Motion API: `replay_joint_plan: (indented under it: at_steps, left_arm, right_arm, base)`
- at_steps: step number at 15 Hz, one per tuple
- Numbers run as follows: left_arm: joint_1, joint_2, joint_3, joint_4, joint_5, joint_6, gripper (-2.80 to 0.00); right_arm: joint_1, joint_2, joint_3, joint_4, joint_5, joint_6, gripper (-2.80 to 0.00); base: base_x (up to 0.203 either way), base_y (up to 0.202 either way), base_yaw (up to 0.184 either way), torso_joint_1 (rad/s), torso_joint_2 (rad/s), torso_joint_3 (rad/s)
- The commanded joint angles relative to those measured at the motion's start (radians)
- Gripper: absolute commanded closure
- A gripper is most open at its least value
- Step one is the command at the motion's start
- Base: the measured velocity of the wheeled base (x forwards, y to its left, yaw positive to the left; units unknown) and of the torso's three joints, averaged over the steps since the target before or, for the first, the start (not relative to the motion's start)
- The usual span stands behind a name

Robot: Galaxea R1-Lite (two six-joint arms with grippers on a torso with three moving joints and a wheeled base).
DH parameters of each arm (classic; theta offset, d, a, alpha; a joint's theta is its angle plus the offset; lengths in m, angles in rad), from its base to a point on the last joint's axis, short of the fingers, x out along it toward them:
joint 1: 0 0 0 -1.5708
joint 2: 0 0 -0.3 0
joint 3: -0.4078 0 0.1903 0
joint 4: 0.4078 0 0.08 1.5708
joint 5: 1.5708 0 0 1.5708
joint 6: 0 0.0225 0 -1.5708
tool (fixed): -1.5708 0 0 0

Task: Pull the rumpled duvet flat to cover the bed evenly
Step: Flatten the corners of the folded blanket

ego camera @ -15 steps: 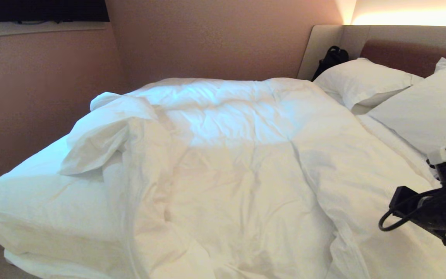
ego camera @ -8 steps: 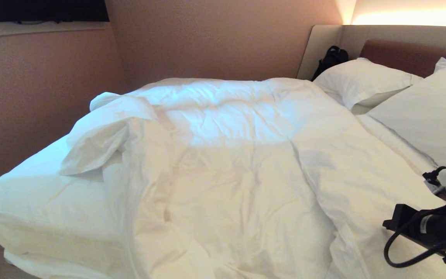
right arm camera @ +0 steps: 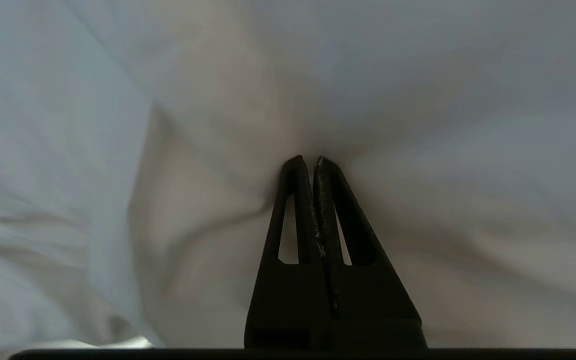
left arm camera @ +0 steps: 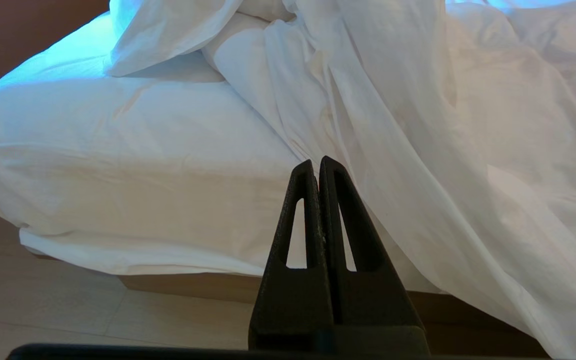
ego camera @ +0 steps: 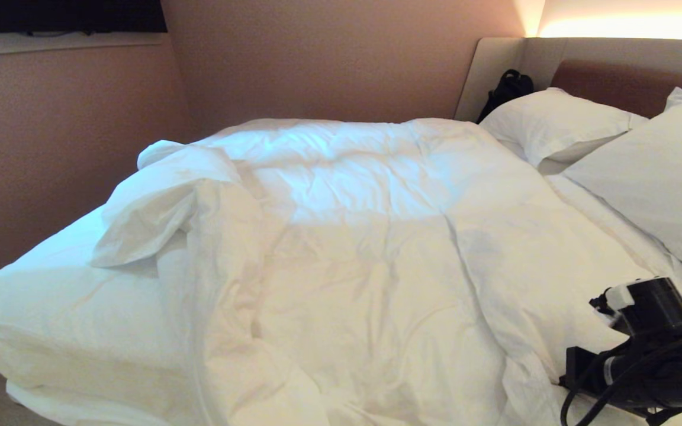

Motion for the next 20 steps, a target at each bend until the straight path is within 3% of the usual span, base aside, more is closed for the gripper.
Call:
replay_joint_plan:
  at_steps: [1,9,12,17,20]
  left_arm:
    - [0.0,0.0,-0.001,0.0,0.001,0.0,0.0]
    - [0.0,0.0,0.0,0.0,0.001,0.0,0.0]
    - [0.0,0.0,0.0,0.0,0.0,0.0,0.0]
    - [0.0,0.0,0.0,0.0,-0.001,0.0,0.0]
    - [0.0,0.0,-0.001,0.0,0.0,0.0,0.0]
  right_arm:
    - [0.043,0.067,0.012,0.042,-0.003,-0.026,0.0]
    - [0.17,-0.038,0.065,0.213,-0.006,-0.144,0.0]
    - [0.184,-0.109,0.064,0.238,-0.004,-0.143,0.0]
    - [0.16,-0.232,0.061,0.237,-0.004,-0.129,0.0]
    - [0.052,-0.352,0.06,0.234,-0.002,-0.127,0.0]
  base:
    - [0.0,0.0,0.0,0.0,0.0,0.0]
    - [0.0,0.0,0.0,0.0,0.0,0.0]
    - [0.0,0.0,0.0,0.0,0.0,0.0]
    - [0.0,0.0,0.0,0.0,0.0,0.0]
    - [0.0,0.0,0.0,0.0,0.0,0.0]
